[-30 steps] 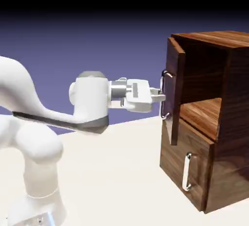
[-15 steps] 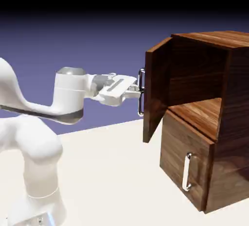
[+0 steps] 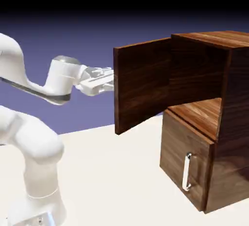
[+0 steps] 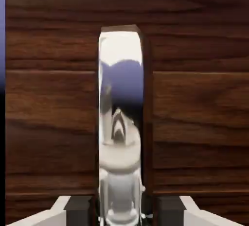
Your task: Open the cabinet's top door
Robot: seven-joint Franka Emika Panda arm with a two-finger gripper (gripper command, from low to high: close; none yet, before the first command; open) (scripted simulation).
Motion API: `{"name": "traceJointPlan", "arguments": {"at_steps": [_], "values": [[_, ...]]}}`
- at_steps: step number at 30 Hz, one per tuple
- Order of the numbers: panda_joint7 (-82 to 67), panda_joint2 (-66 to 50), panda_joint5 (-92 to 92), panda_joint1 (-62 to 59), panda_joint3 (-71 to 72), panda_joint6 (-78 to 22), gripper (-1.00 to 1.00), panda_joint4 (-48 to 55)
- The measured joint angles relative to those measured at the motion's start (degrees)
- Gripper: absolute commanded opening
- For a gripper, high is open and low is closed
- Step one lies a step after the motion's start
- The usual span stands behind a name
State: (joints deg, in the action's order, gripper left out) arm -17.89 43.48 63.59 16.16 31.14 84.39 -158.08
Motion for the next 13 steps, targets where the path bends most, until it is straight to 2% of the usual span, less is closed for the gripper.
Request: {"name": "traceJointPlan", "arguments": {"at_steps": [12, 13], "values": [[10.6, -24.9, -11.7, -11.7, 16.4, -26.0, -1.00, 22.9], [10.8, -25.2, -11.7, -11.9, 16.5, -26.3, 1.00, 23.2]]}}
